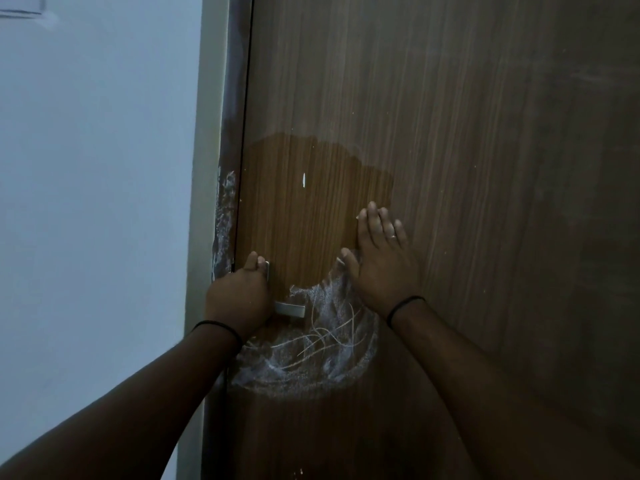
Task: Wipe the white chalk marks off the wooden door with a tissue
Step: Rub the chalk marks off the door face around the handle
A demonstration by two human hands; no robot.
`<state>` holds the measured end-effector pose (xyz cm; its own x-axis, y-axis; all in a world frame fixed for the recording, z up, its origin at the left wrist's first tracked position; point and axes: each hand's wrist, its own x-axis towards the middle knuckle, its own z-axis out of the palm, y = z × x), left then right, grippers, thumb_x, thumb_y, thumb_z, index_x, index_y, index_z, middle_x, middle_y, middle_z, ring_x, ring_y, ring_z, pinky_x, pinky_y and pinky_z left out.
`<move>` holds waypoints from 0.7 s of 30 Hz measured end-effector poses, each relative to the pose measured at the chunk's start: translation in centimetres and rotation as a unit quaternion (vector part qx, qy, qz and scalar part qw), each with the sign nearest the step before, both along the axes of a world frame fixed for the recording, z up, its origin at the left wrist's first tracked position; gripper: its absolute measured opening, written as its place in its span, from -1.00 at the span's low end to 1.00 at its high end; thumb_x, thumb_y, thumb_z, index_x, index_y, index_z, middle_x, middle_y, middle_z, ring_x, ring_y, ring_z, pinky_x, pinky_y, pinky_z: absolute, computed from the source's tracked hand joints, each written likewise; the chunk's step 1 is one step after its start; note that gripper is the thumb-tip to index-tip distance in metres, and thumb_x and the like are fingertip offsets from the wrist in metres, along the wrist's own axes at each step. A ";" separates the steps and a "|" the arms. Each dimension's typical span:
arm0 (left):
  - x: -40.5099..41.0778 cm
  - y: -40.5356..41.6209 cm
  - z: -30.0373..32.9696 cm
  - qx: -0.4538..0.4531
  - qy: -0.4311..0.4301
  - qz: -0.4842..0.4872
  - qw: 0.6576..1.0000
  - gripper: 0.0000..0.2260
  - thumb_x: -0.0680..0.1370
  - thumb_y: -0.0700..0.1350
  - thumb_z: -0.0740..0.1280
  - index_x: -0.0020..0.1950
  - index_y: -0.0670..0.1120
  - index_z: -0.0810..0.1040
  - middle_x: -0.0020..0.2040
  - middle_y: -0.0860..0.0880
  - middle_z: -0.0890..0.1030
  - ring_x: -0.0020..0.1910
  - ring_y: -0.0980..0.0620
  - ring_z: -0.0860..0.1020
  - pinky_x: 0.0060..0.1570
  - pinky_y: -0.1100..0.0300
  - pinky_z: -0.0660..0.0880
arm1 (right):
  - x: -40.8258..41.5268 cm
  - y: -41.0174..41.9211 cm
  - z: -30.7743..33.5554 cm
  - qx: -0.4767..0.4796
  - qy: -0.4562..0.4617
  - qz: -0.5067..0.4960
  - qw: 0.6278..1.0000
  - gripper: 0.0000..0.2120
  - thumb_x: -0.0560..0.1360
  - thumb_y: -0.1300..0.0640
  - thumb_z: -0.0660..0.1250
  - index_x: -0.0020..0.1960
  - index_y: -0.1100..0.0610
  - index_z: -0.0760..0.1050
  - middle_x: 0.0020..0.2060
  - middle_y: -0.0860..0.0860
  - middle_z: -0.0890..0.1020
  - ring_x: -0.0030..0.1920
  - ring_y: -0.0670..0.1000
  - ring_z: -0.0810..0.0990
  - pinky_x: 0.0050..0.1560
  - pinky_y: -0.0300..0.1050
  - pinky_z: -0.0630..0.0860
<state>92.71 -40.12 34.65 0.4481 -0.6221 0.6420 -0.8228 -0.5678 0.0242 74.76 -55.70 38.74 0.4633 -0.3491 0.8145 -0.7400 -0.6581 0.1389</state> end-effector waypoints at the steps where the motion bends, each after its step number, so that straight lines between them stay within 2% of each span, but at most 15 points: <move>1: 0.0 0.0 0.0 0.000 -0.002 -0.001 1.000 -0.42 0.59 -0.09 0.21 0.58 -0.10 0.11 0.54 -0.08 0.26 0.13 -0.09 0.58 -0.02 0.05 0.56 | 0.6 0.4 -0.2 0.008 0.003 0.010 1.000 -0.34 0.64 -0.22 -0.16 0.58 0.14 -0.19 0.57 0.06 -0.18 0.57 0.02 -0.25 0.56 0.03 -0.23; 6: -0.1 0.2 0.2 0.002 -0.006 0.003 1.000 -0.41 0.57 -0.10 0.21 0.58 -0.09 0.12 0.56 -0.06 0.22 0.12 -0.08 0.58 -0.08 0.07 0.53 | 0.2 0.9 -4.1 -0.021 0.097 0.033 0.995 -0.37 0.63 -0.21 -0.21 0.59 0.10 -0.18 0.58 0.03 -0.18 0.56 -0.01 -0.28 0.55 0.02 -0.25; 10: -0.3 0.0 -0.1 -0.005 -0.022 0.005 1.000 -0.45 0.59 -0.08 0.20 0.56 -0.12 0.16 0.54 -0.08 0.25 0.02 -0.06 0.61 -0.22 0.11 0.47 | -1.3 0.1 -3.1 0.005 0.017 0.003 1.000 -0.38 0.64 -0.20 -0.21 0.59 0.11 -0.16 0.58 0.04 -0.13 0.57 0.00 -0.22 0.55 0.03 -0.25; 13: 0.0 -0.2 -0.3 -0.003 -0.023 0.002 1.000 -0.43 0.57 -0.07 0.23 0.55 -0.12 0.16 0.54 -0.08 0.24 0.02 -0.06 0.61 -0.23 0.11 0.47 | 0.6 1.1 -1.9 0.034 -0.031 0.026 0.999 -0.36 0.63 -0.20 -0.20 0.59 0.14 -0.17 0.57 0.07 -0.16 0.57 0.02 -0.23 0.55 0.03 -0.24; 18: 0.3 -0.2 -0.2 -0.003 -0.029 0.006 1.000 -0.47 0.59 -0.07 0.16 0.55 -0.09 0.17 0.56 -0.08 0.22 0.10 -0.08 0.60 -0.16 0.08 0.52 | 1.7 2.3 -5.9 0.003 0.087 0.065 0.994 -0.39 0.65 -0.17 -0.17 0.59 0.12 -0.14 0.58 0.04 -0.14 0.56 -0.01 -0.25 0.54 0.02 -0.27; 21: 0.2 -0.4 -0.2 0.002 -0.027 0.010 1.000 -0.46 0.58 -0.08 0.17 0.56 -0.10 0.16 0.57 -0.09 0.20 0.09 -0.09 0.59 -0.15 0.08 0.52 | -0.3 0.8 -6.4 -0.013 0.085 0.031 0.996 -0.41 0.65 -0.15 -0.22 0.59 0.10 -0.15 0.59 0.04 -0.12 0.56 -0.01 -0.24 0.54 0.03 -0.26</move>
<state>92.94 -40.47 34.42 0.4248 -0.6169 0.6626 -0.8117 -0.5836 -0.0229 74.51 -54.85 32.36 0.6160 -0.2952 0.7304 -0.6618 -0.6968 0.2766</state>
